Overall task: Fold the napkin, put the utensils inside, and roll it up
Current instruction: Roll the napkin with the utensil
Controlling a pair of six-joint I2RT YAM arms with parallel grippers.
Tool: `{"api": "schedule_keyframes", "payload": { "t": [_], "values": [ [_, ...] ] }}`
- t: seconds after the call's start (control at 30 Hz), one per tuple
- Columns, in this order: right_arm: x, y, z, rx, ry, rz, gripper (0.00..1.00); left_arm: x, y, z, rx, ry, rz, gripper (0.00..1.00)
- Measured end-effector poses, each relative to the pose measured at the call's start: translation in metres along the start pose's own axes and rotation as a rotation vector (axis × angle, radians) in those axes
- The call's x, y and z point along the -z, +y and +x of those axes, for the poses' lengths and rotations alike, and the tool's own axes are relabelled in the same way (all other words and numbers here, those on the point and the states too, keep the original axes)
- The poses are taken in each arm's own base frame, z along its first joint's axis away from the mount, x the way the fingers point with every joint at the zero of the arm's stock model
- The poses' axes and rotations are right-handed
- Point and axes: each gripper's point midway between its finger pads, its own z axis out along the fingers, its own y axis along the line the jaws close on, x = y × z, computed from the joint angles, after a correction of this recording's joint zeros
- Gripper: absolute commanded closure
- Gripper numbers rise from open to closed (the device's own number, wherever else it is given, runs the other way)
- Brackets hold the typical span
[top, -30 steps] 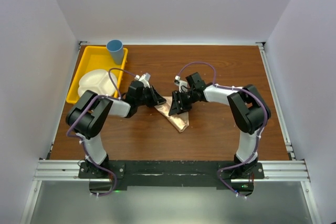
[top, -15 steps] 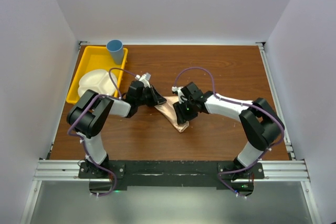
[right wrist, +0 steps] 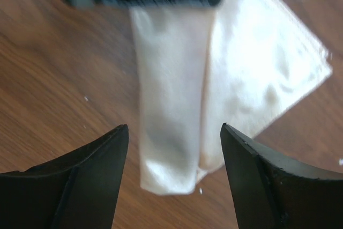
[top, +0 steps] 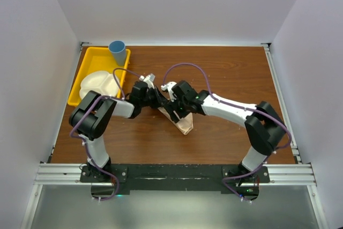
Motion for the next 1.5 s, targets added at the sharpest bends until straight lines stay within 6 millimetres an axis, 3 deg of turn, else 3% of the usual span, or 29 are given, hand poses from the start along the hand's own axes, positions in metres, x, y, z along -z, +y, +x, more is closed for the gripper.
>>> {"api": "schedule_keyframes", "payload": {
  "t": [0.13,0.3,0.5,0.53,0.63,0.73,0.87,0.97,1.07,1.23,1.37,1.5],
  "values": [
    [-0.018,0.012,-0.018,0.048,-0.019,0.008,0.25,-0.003,-0.001,0.0,0.009,0.017,-0.003,0.92],
    [-0.041,0.015,-0.009,0.087,0.023,0.064,0.33,-0.004,-0.001,0.0,0.028,0.042,-0.018,0.92],
    [-0.05,0.01,-0.004,0.103,0.03,0.161,0.6,-0.003,0.0,0.0,0.069,0.068,-0.038,0.84],
    [-0.05,0.009,-0.004,0.097,0.025,0.171,0.69,-0.002,0.0,0.0,0.075,0.071,-0.042,0.8],
    [-0.052,0.01,-0.005,0.073,0.011,0.17,0.83,0.004,0.0,-0.001,0.082,0.074,-0.066,0.72],
    [-0.053,0.016,-0.007,0.043,-0.006,0.112,0.88,0.017,0.0,-0.006,0.061,0.06,-0.118,0.68],
    [-0.051,0.015,-0.005,-0.096,-0.012,-0.083,0.86,0.044,-0.012,-0.031,-0.006,-0.032,-0.166,0.64],
    [-0.05,0.004,-0.007,-0.233,-0.003,-0.245,0.85,0.07,-0.032,-0.057,-0.059,-0.148,-0.156,0.64],
    [-0.053,-0.003,-0.007,-0.384,0.012,-0.423,0.84,0.082,-0.043,-0.068,-0.089,-0.205,-0.128,0.65],
    [-0.055,-0.001,-0.004,-0.588,0.039,-0.699,0.8,0.061,-0.026,-0.037,-0.065,-0.105,-0.096,0.66],
    [-0.052,0.002,0.001,-0.657,0.06,-0.795,0.79,0.042,-0.014,-0.006,-0.011,-0.013,-0.062,0.68],
    [-0.051,0.004,0.001,-0.669,0.068,-0.811,0.78,0.028,-0.014,0.002,0.014,0.011,-0.016,0.69]
  ]
}}
